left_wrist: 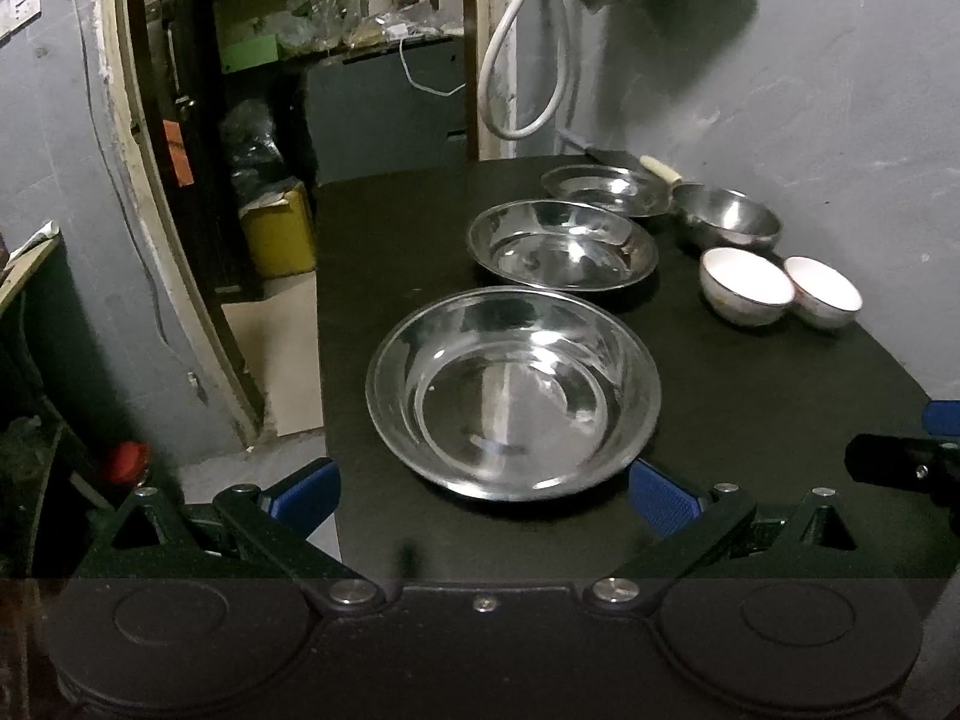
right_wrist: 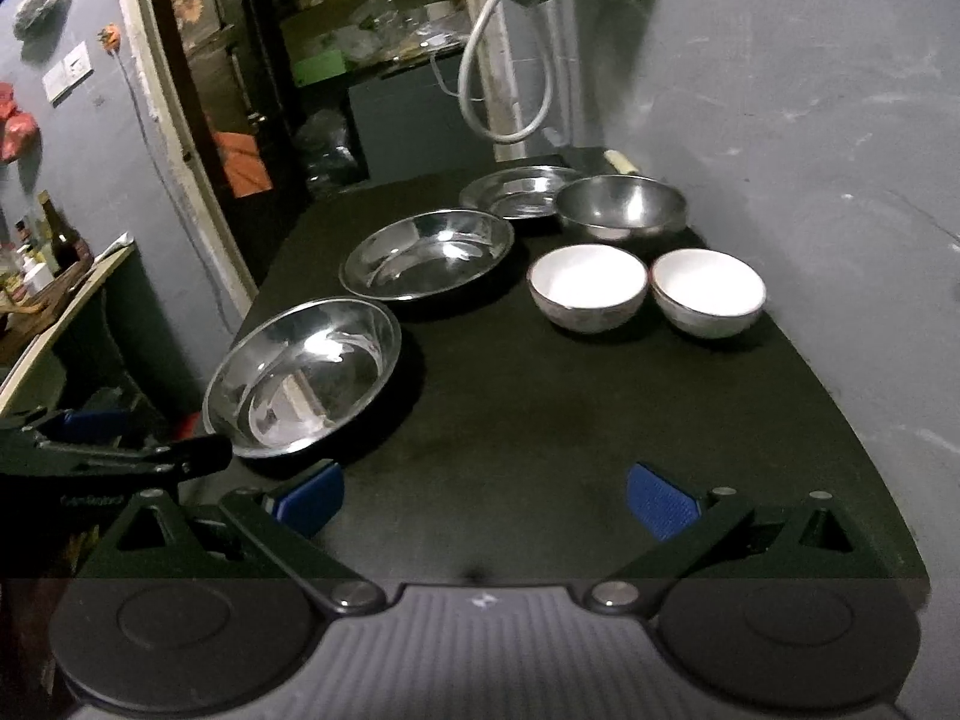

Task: Organize plates and bowls
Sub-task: 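Move the right tool to the largest steel plate and grip its rim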

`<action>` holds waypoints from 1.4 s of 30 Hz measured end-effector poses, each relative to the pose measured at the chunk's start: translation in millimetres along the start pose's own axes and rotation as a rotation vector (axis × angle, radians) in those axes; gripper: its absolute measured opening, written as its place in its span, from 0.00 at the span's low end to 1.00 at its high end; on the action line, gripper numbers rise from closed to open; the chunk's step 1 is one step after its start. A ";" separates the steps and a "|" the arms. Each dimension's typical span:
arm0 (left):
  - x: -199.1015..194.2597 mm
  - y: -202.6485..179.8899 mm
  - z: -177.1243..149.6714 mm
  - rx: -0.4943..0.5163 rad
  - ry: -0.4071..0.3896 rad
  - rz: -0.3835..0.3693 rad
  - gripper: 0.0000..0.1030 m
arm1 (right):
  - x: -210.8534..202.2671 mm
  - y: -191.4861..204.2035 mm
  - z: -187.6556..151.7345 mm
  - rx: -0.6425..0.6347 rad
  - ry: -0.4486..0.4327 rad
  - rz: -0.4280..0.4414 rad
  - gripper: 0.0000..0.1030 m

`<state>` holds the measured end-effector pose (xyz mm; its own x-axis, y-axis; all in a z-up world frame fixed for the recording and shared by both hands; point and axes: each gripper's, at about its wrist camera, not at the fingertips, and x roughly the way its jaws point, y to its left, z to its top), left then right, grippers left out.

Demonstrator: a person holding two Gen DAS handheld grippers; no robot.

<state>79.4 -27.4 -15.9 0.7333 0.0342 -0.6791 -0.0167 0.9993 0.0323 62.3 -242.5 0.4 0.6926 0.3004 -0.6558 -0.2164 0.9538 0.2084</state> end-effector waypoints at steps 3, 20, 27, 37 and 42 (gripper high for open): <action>11.6 -0.2 15.5 0.001 0.018 0.017 0.99 | 14.5 -5.4 12.3 0.018 0.002 0.033 1.00; 135.2 54.6 146.4 0.065 0.031 -0.057 0.99 | 122.2 10.5 85.0 0.213 -0.040 0.121 1.00; 203.4 61.2 170.2 0.128 0.077 -0.225 0.96 | 166.2 15.8 93.1 0.315 -0.028 0.055 0.89; 244.0 59.2 177.6 0.140 0.139 -0.334 0.73 | 193.1 14.4 93.1 0.425 -0.062 -0.054 0.62; 251.3 58.7 178.8 0.111 0.155 -0.393 0.59 | 199.0 8.8 96.6 0.445 -0.064 -0.083 0.46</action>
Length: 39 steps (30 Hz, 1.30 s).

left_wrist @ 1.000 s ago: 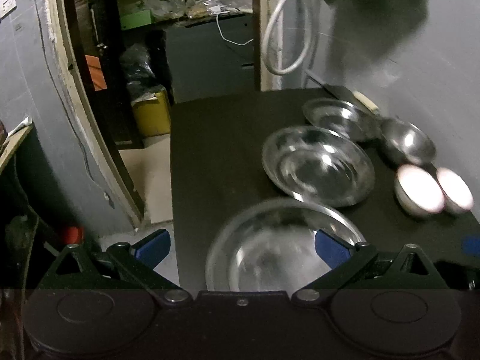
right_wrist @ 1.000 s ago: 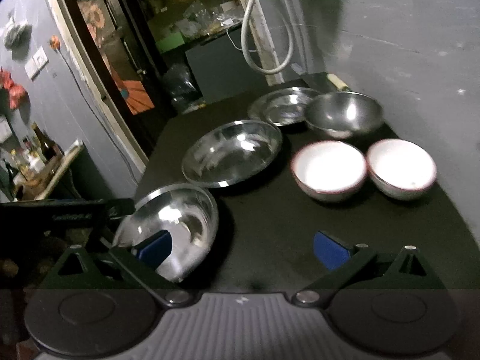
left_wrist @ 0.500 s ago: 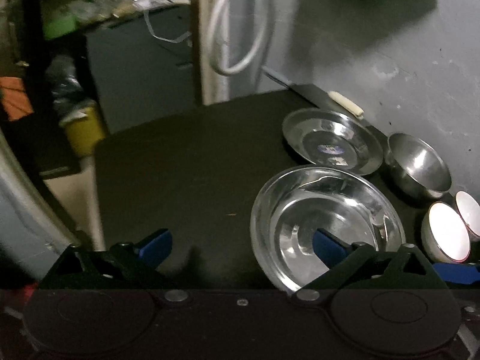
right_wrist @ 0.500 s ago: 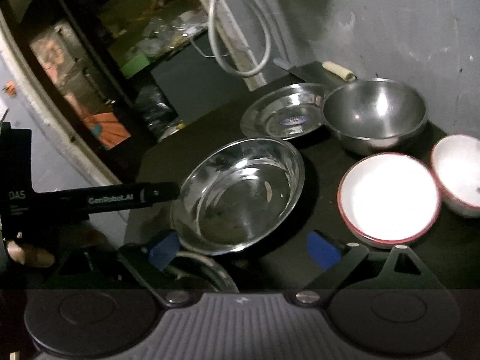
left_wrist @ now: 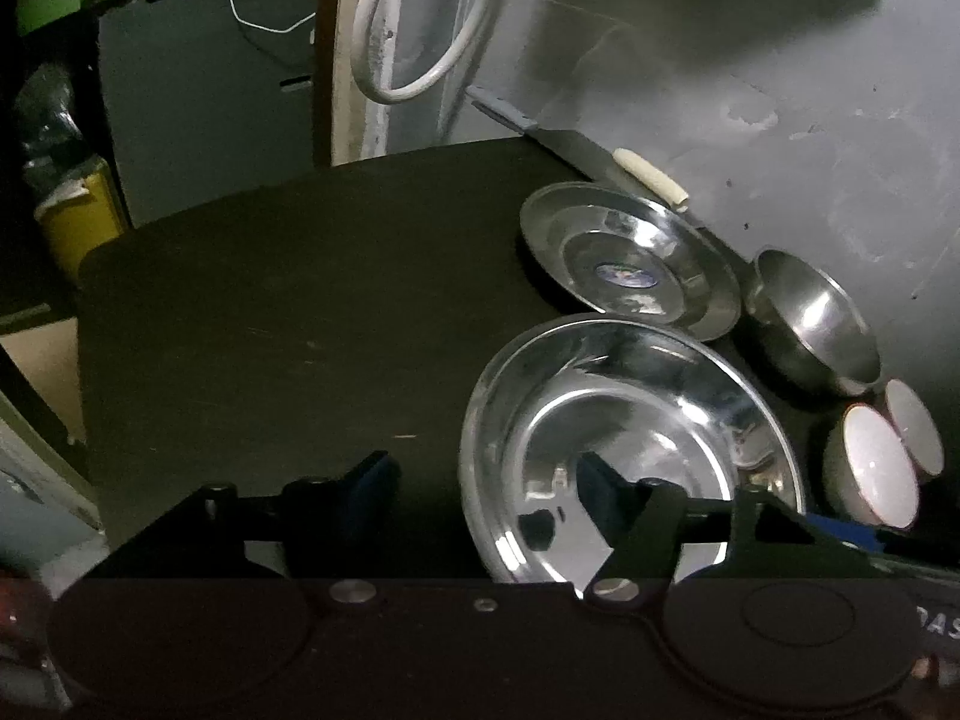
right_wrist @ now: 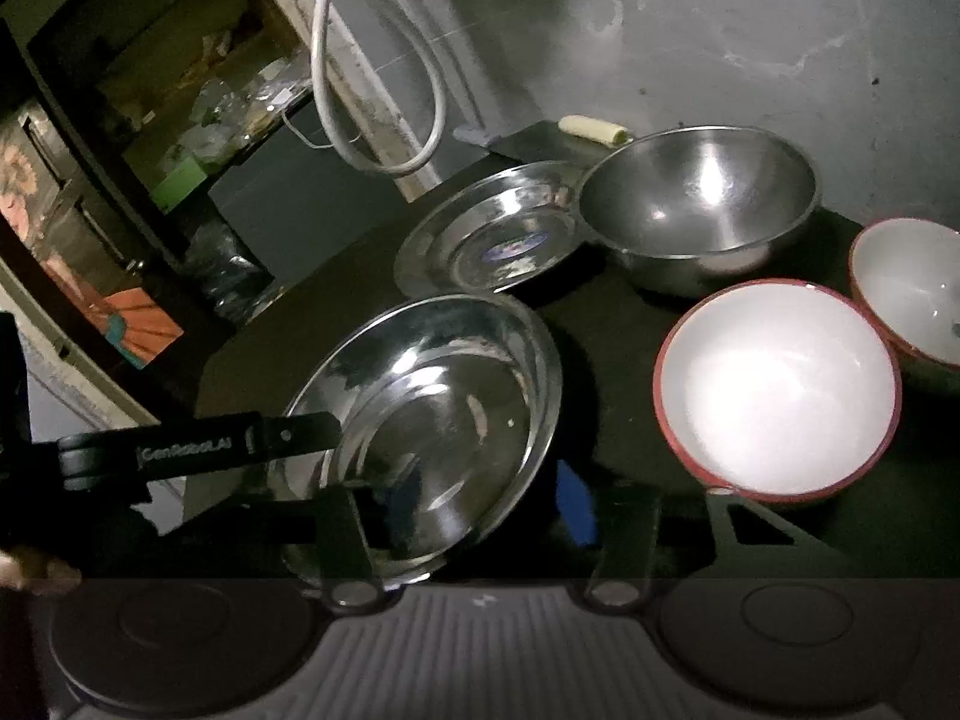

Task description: Organize plates and bowls

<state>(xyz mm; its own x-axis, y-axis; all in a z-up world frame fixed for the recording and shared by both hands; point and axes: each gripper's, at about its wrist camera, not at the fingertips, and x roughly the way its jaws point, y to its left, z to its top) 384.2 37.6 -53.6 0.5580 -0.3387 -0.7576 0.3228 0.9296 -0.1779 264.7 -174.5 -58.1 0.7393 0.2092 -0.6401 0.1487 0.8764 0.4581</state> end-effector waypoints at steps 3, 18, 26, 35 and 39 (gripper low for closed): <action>1.9 1.9 -0.1 -0.020 0.015 -0.015 0.38 | 2.8 -2.0 1.4 0.006 0.002 -0.009 0.35; -25.0 -4.6 -7.8 -0.006 -0.034 0.007 0.13 | -19.1 1.9 1.9 -0.023 -0.034 0.001 0.18; -74.1 -14.6 -32.3 0.047 -0.050 0.027 0.13 | -61.5 10.5 -15.9 -0.063 -0.010 0.054 0.18; -111.9 -19.5 -79.7 0.099 0.059 0.057 0.18 | -98.9 25.4 -51.0 -0.127 0.076 0.084 0.18; -123.0 -22.3 -92.5 0.121 0.083 0.073 0.19 | -108.9 32.3 -63.7 -0.152 0.107 0.072 0.19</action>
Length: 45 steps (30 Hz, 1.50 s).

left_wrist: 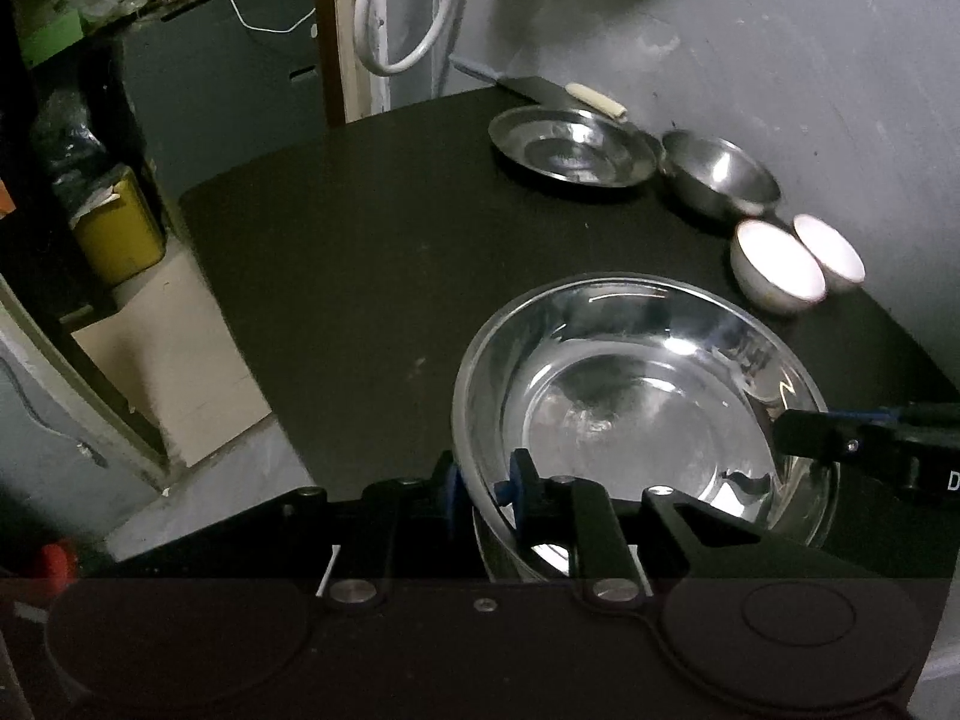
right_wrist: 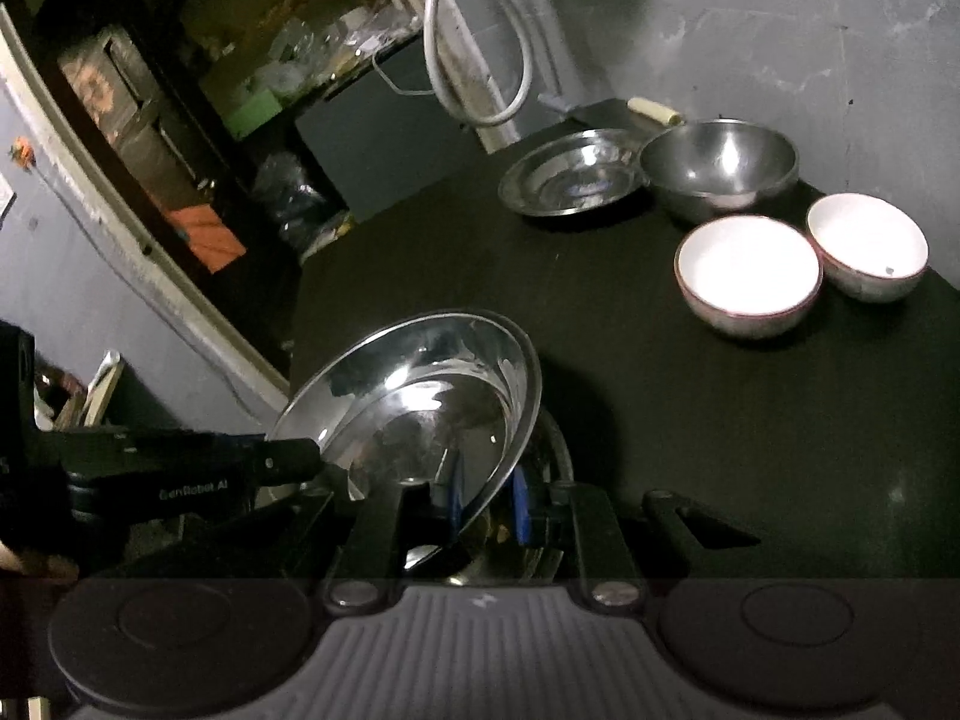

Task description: Organize plates and bowls

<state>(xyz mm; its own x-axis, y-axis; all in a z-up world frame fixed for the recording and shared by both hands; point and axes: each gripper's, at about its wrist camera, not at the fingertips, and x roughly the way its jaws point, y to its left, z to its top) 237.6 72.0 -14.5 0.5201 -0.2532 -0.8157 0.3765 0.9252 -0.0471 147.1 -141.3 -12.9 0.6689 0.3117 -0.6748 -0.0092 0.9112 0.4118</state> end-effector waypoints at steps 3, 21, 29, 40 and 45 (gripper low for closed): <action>-3.1 -5.1 -6.2 0.023 0.013 0.013 0.19 | -2.7 2.9 -8.4 -0.015 0.025 -0.014 0.19; 3.3 -20.2 -17.5 0.071 0.074 0.070 0.25 | -1.7 27.6 -18.5 -0.165 0.119 -0.105 0.28; 9.3 -20.4 -18.3 0.057 0.095 0.068 0.25 | 1.4 48.8 -22.2 -0.289 0.142 -0.182 0.31; 13.4 -16.9 -18.3 0.013 0.111 0.048 0.25 | 7.8 57.9 -22.9 -0.377 0.155 -0.241 0.36; 13.1 -15.7 -16.0 0.006 0.106 0.047 0.25 | 10.4 58.8 -23.6 -0.391 0.173 -0.254 0.41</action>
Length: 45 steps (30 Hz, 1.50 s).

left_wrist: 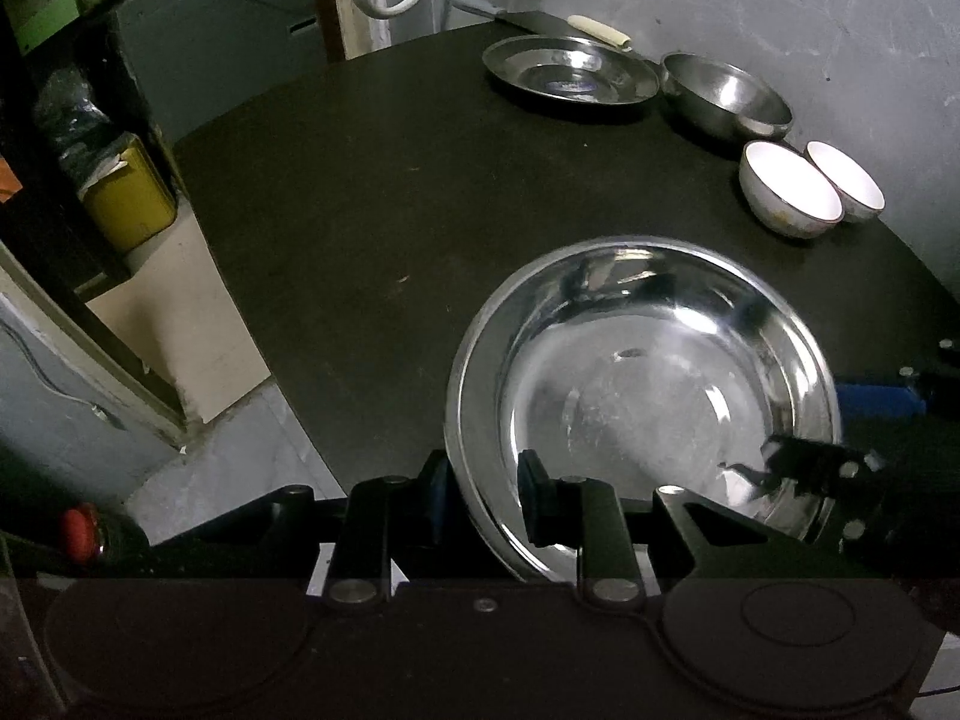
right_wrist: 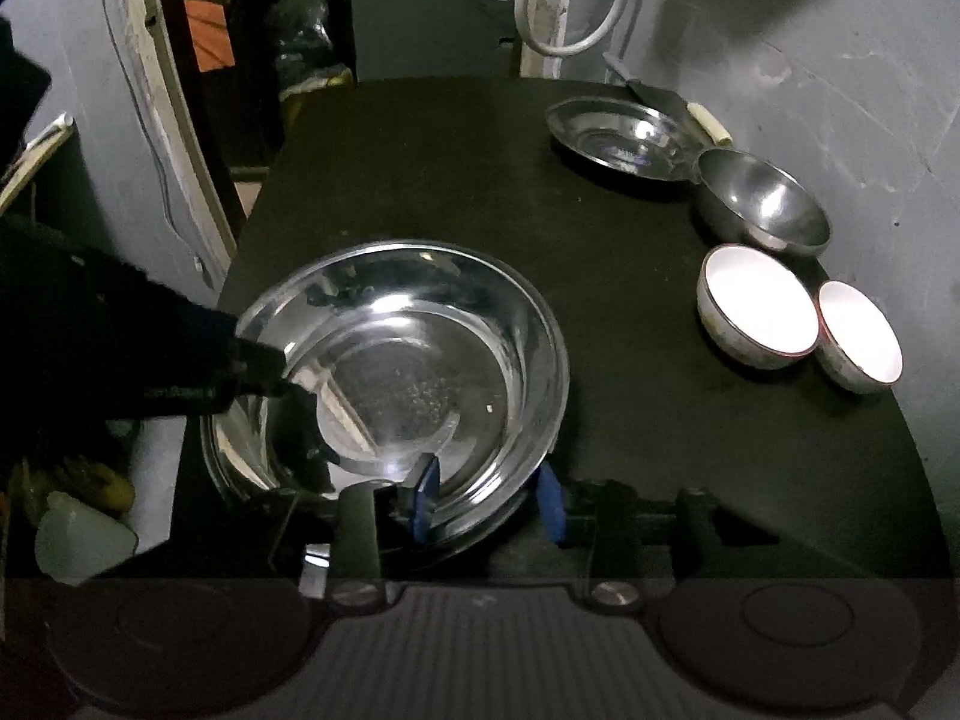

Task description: Organize plates and bowls

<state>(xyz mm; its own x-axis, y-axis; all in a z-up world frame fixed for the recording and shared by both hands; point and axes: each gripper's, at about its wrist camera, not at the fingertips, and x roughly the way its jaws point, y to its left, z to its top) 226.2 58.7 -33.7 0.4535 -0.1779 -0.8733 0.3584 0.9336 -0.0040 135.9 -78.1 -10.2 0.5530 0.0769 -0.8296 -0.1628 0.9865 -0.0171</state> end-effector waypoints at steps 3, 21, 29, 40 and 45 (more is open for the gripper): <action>-0.2 2.5 1.4 -0.011 0.001 -0.008 0.27 | 3.3 -1.8 -1.6 0.009 0.018 0.007 0.41; 5.1 36.0 85.1 -0.060 -0.268 0.087 0.99 | 18.1 -67.0 45.4 0.212 -0.127 0.124 0.92; 53.8 49.7 178.2 -0.184 -0.321 -0.021 0.99 | 60.8 -96.7 98.3 0.369 -0.262 0.153 0.88; 141.5 35.4 253.4 -0.054 -0.253 -0.093 0.98 | 131.3 -137.6 135.8 0.562 -0.268 0.137 0.67; 157.8 28.4 261.2 -0.019 -0.247 -0.124 0.90 | 146.5 -148.4 144.5 0.626 -0.282 0.109 0.57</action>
<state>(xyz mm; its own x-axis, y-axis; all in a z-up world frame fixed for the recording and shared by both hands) 521.1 -24.1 -44.4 0.5930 -0.3596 -0.7205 0.4097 0.9050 -0.1145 359.1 -192.4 -48.6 0.7651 0.1312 -0.6304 0.2258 0.8622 0.4535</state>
